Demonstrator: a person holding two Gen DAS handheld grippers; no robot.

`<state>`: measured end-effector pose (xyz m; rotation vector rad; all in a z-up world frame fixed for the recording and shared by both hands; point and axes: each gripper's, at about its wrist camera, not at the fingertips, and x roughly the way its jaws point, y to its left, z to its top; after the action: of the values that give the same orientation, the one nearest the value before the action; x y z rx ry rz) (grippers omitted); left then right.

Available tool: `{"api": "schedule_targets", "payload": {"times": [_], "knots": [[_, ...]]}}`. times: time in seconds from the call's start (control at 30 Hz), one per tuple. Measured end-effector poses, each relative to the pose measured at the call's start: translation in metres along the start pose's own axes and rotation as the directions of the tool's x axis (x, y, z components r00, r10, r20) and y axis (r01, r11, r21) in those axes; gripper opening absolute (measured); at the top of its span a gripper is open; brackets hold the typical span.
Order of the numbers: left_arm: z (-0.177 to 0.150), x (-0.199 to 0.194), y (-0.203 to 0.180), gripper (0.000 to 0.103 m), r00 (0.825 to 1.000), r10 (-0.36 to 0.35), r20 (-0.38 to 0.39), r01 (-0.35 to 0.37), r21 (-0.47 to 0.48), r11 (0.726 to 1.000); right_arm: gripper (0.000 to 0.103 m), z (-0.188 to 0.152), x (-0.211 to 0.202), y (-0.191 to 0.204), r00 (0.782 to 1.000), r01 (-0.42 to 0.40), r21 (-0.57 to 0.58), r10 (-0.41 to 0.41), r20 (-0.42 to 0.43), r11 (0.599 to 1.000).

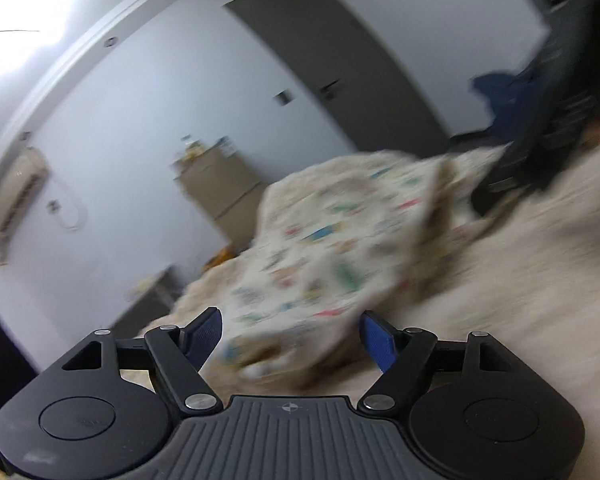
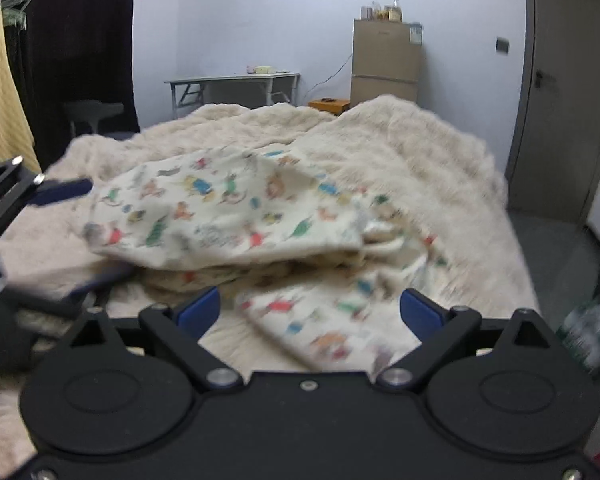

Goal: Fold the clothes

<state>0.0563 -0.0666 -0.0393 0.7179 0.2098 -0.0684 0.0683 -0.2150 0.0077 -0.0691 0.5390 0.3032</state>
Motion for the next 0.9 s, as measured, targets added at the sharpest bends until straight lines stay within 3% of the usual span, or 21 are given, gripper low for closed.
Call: {"api": "schedule_targets", "payload": {"times": [0.07, 0.13, 0.17, 0.2, 0.27, 0.33, 0.5, 0.57, 0.67, 0.73, 0.77, 0.8, 0.83, 0.9], "knots": [[-0.005, 0.008, 0.007, 0.072, 1.0, -0.014, -0.028, 0.014, -0.024, 1.0, 0.097, -0.001, -0.002, -0.001, 1.0, -0.001, 0.007, 0.001, 0.004, 1.0], [-0.006, 0.009, 0.014, 0.054, 0.999, -0.032, -0.033, 0.031, -0.045, 0.999, 0.097, -0.001, -0.005, -0.002, 1.0, -0.003, 0.02, 0.002, 0.017, 1.0], [-0.005, 0.008, 0.018, 0.028, 0.999, -0.04, -0.031, 0.038, -0.056, 0.998, 0.097, 0.0, -0.005, -0.002, 1.0, -0.001, 0.022, 0.0, 0.02, 1.0], [-0.004, 0.007, 0.023, 0.008, 0.999, -0.042, -0.021, 0.04, -0.072, 0.997, 0.097, 0.0, -0.006, -0.002, 1.0, 0.002, 0.021, -0.003, 0.022, 1.0], [0.005, -0.005, 0.037, 0.003, 0.999, -0.022, 0.036, 0.027, -0.135, 0.99, 0.097, 0.0, -0.01, -0.001, 0.999, 0.005, 0.015, -0.005, 0.033, 1.0], [0.028, -0.02, 0.065, 0.003, 0.99, -0.089, 0.112, 0.115, -0.249, 0.962, 0.097, 0.0, -0.014, 0.001, 0.999, -0.002, 0.008, 0.001, 0.047, 1.0], [0.075, -0.042, 0.096, 0.002, 0.952, -0.189, 0.242, 0.261, -0.318, 0.912, 0.097, 0.004, -0.029, 0.01, 0.996, -0.022, -0.019, 0.023, 0.085, 1.0], [0.086, -0.052, 0.11, 0.002, 0.909, -0.291, 0.299, 0.396, -0.398, 0.828, 0.097, 0.004, -0.035, 0.014, 0.995, -0.038, -0.028, 0.04, 0.095, 0.999], [0.089, -0.052, 0.128, 0.005, 0.827, -0.427, 0.366, 0.562, -0.497, 0.661, 0.098, 0.004, -0.045, 0.021, 0.991, -0.078, -0.039, 0.081, 0.105, 0.996], [0.086, -0.041, 0.136, 0.029, 0.774, -0.497, 0.393, 0.631, -0.544, 0.553, 0.1, 0.003, -0.047, 0.022, 0.988, -0.103, -0.05, 0.108, 0.107, 0.993], [0.083, -0.031, 0.138, 0.056, 0.769, -0.505, 0.392, 0.635, -0.554, 0.538, 0.101, 0.003, -0.046, 0.023, 0.988, -0.111, -0.053, 0.116, 0.103, 0.992], [0.073, -0.024, 0.14, 0.066, 0.783, -0.494, 0.378, 0.616, -0.583, 0.53, 0.101, 0.003, -0.044, 0.023, 0.987, -0.123, -0.056, 0.128, 0.093, 0.991], [0.062, -0.017, 0.143, 0.066, 0.807, -0.471, 0.355, 0.58, -0.625, 0.523, 0.101, 0.002, -0.043, 0.023, 0.987, -0.136, -0.054, 0.141, 0.083, 0.989], [0.045, -0.005, 0.15, 0.067, 0.822, -0.462, 0.332, 0.547, -0.686, 0.48, 0.1, 0.002, -0.043, 0.022, 0.984, -0.16, -0.04, 0.162, 0.071, 0.986]]}}
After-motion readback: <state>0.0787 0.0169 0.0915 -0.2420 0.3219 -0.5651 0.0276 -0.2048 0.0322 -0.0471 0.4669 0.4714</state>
